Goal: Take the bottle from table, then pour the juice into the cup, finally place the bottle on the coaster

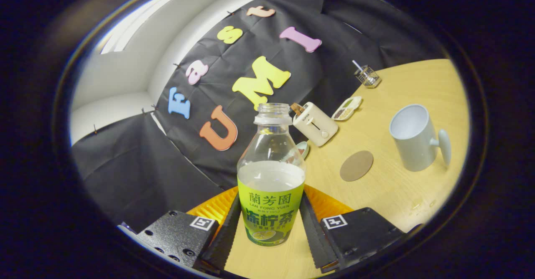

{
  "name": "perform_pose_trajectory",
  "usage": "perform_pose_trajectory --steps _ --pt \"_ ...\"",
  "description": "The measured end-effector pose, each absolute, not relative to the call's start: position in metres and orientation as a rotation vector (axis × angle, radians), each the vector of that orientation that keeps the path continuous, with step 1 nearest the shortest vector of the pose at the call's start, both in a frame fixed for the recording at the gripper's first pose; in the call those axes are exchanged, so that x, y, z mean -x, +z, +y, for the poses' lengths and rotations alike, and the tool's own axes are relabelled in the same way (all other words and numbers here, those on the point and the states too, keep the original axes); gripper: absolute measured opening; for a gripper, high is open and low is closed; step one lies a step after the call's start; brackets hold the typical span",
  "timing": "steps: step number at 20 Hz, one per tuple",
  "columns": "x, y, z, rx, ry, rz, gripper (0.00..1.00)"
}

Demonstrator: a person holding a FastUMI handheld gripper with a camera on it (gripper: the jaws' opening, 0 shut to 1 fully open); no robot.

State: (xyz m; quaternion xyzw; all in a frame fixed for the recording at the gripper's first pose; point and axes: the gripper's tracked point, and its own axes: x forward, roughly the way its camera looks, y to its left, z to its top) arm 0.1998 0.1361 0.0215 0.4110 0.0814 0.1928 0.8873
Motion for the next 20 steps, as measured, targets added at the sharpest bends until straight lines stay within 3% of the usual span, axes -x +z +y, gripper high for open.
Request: perform_pose_trajectory --steps 15,20 --pt "-0.208 0.043 0.094 -1.372 0.565 0.149 0.78" --pt "-0.214 0.039 0.087 -1.419 0.562 0.181 0.78"
